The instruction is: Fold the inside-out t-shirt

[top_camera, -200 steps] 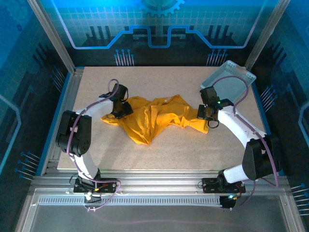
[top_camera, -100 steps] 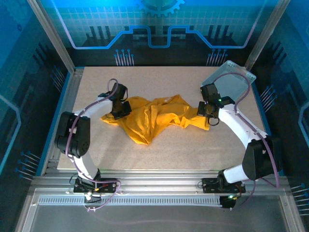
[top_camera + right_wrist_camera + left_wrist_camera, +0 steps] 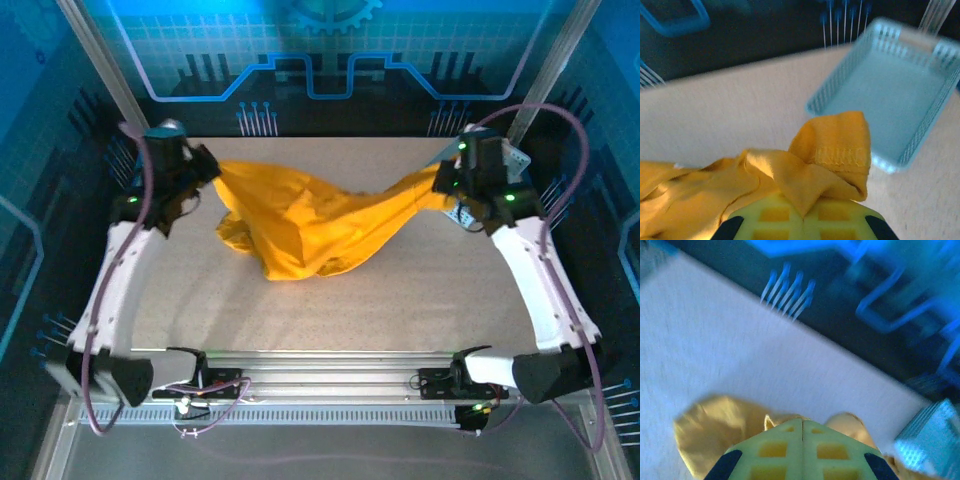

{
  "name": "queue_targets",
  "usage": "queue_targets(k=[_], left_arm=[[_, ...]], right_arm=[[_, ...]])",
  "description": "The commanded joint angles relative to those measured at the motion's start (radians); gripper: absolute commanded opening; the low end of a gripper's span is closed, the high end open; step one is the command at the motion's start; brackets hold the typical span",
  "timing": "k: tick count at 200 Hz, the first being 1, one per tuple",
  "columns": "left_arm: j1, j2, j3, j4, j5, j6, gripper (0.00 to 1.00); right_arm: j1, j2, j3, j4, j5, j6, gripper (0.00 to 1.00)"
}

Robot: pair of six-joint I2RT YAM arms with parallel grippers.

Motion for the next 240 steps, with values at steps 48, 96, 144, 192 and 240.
queue_targets(k=[48,96,144,192,240], left_arm=[[0.064,-0.139,0.411,-0.141,-0.134,0.105,0.0],[0.065,-0.215,0.52,-0.155,-0.244,0.152,0.0],[0.064,-0.08,0.55,-0.206,-0.294,0.157,0.0],[0.112,0.213,0.479,-0.208,-0.258,0.107,0.0],[0.189,0.581,0.403,-0.108,-0.169,0.046,0.0]], right_arm=[[-0.081,-0.096,0.432,-0.013,-0.037,-0.087,0.0],[-0.082,-0.136,0.641,-0.009,-0.097,-0.12,0.0],[-0.082,-0.078,0.63,0.014,-0.084,-0.117,0.0],[-0.087,0.12,0.403,0.119,-0.096,-0.084,0.0],[-0.082,0.424,0.226,0.251,-0.138,-0.014,0.0]])
